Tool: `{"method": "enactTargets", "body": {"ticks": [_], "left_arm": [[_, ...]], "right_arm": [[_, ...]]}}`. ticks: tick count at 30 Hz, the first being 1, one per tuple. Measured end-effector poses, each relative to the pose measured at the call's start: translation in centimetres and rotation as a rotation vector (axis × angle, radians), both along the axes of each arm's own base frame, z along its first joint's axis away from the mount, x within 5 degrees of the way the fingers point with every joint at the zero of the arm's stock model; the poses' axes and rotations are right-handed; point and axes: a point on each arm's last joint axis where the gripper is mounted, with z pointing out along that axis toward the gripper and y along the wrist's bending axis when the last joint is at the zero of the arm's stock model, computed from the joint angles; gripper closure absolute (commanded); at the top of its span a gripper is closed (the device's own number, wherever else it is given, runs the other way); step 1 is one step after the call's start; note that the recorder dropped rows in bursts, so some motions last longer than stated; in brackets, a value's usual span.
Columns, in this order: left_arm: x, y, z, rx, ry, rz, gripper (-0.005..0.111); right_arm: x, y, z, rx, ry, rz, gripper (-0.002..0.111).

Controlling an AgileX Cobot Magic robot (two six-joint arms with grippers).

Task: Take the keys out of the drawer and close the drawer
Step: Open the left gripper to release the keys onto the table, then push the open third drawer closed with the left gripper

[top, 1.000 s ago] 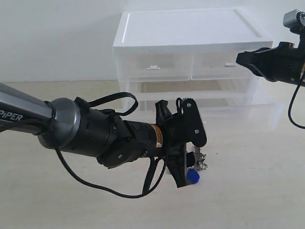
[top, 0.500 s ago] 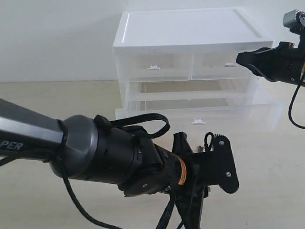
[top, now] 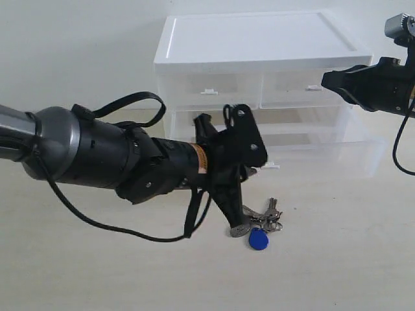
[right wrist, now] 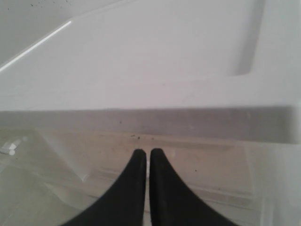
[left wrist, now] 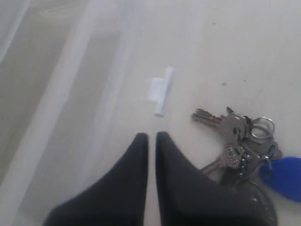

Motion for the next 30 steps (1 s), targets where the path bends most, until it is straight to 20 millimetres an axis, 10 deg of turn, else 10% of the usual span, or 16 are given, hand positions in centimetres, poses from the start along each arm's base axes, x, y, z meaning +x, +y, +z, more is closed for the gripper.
{"method": "enactTargets", "body": {"ticks": [16, 30], "left_arm": [[7.1, 0.8, -0.7, -0.107, -0.159, 0.073, 0.102], [8.8, 2.1, -0.4, -0.075, -0.142, 0.132, 0.102]], "right_arm": [[0.0, 0.0, 0.0, -0.010, 0.000, 0.009, 0.108], [0.0, 0.0, 0.0, -0.009, 0.001, 0.009, 0.108]]}}
